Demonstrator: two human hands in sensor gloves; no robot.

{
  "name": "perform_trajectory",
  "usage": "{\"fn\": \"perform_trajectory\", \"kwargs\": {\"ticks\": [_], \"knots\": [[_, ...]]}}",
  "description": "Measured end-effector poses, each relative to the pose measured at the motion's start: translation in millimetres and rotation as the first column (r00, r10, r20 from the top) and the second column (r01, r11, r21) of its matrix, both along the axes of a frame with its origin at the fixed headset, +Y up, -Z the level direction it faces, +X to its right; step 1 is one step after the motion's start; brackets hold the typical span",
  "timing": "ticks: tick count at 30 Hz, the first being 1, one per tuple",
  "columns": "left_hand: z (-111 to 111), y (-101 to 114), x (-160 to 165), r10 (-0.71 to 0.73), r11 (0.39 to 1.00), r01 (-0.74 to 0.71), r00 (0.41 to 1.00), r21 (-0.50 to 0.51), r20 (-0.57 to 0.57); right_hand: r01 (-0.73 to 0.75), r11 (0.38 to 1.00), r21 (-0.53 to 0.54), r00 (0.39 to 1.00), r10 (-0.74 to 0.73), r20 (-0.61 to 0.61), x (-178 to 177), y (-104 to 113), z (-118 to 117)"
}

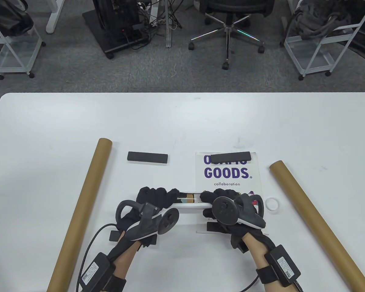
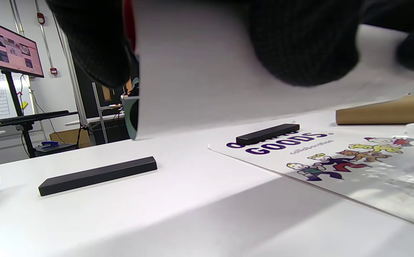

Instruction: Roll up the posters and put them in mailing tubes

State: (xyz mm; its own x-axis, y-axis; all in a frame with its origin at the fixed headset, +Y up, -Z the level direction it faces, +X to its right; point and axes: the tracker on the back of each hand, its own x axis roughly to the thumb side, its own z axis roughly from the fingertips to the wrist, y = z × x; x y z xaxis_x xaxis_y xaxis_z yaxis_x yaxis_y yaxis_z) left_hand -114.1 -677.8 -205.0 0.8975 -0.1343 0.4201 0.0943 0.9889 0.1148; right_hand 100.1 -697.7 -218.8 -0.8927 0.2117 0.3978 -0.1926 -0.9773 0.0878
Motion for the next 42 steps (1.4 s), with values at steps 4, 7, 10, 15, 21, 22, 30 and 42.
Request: {"fn": "perform_trajectory", "kwargs": {"ticks": [4,7,10,15,21,22,30,42], "knots": [[0.2,-1.8,2.0,-0.019,1.0,0.019,1.0,0.002,0.001,-0.009,1.0,0.026,1.0,0.009,0.014,0.8,2.0,0.5],[0.9,-2.6,3.0,-0.015,1.0,0.015,1.0,0.0,0.003,-0.023,0.999,0.022,1.0,0.023,0.019,-0.1,1.0,1.0],[1.4,-2.5,4.2,-0.016,1.0,0.016,1.0,-0.001,0.003,-0.017,1.0,-0.013,1.0,0.017,0.017,-2.1,0.0,1.1],[1.8,0.1,2.7,-0.019,0.998,0.019,1.0,0.057,-0.008,-0.053,0.999,0.002,0.998,0.053,0.02,-7.1,2.5,5.0],[0.3,-2.1,0.5,0.014,1.0,-0.014,1.0,0.021,-0.006,-0.037,0.999,0.003,0.999,0.037,0.01,-5.9,0.4,4.1],[0.6,-2.4,0.9,0.006,1.0,-0.006,1.0,0.03,-0.006,-0.036,0.999,0.0,0.999,0.036,0.009,-5.5,-0.1,4.0],[3.1,-2.6,6.6,-0.072,0.996,0.072,0.997,0.06,-0.001,-0.081,0.996,0.023,0.997,0.081,0.007,-8.2,0.3,4.8],[-1.7,-4.1,-0.7,-0.013,1.0,0.013,1.0,-0.004,-0.005,-0.071,0.997,0.02,0.997,0.071,0.015,-6.6,1.4,4.1]]}}
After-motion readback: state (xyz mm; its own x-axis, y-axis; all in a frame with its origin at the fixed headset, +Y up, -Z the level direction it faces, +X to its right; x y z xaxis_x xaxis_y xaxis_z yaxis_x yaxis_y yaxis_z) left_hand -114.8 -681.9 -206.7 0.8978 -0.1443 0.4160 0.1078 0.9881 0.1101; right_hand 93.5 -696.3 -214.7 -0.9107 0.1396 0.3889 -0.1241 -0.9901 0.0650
